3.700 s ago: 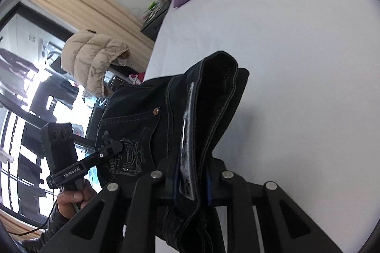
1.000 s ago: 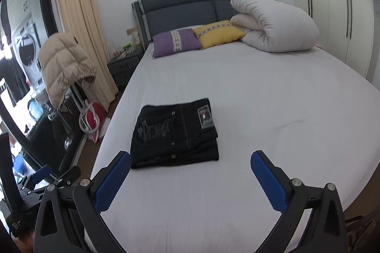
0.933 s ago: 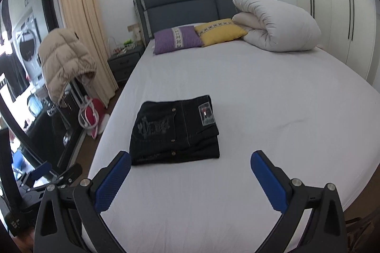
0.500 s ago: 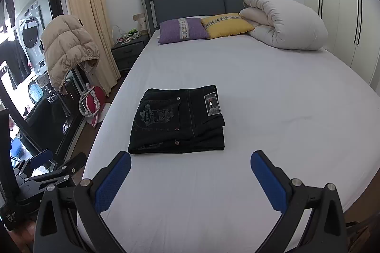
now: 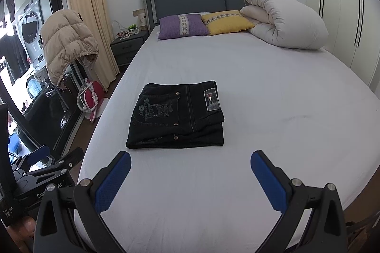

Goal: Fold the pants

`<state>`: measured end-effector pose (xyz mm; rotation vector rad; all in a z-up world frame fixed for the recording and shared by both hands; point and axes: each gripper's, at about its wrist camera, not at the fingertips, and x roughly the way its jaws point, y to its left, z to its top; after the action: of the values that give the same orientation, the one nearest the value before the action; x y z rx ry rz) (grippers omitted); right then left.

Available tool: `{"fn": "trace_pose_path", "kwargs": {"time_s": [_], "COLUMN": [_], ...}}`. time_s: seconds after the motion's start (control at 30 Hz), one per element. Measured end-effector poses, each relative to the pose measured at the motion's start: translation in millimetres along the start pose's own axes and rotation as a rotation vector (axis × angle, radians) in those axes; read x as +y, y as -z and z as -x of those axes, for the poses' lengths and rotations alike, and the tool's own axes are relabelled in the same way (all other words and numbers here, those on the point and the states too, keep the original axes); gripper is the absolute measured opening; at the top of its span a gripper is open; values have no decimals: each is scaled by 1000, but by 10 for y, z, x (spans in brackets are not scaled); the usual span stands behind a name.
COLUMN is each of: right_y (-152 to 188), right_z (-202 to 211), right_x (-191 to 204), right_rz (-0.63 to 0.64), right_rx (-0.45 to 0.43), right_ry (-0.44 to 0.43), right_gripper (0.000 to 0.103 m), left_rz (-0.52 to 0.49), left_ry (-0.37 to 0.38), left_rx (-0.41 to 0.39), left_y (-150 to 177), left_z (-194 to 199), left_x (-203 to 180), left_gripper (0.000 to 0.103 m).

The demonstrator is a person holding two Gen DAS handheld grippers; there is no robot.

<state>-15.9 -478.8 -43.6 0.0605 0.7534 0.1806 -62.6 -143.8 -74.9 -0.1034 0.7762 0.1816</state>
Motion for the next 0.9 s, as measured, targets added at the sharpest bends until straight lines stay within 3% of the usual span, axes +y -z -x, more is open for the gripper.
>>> {"fn": "trace_pose_path", "kwargs": {"time_s": [0.9], "right_y": [51], "right_z": [-55], "right_x": [-12], "right_rz": [-1], "right_rx": [21], "right_ry": [-9], "right_gripper": [103], "left_rz": [-3], "left_ry": [-3], "left_rx": [6], "left_y": [36], "left_z": [-36], "left_x": [30], "left_gripper": [103]}}
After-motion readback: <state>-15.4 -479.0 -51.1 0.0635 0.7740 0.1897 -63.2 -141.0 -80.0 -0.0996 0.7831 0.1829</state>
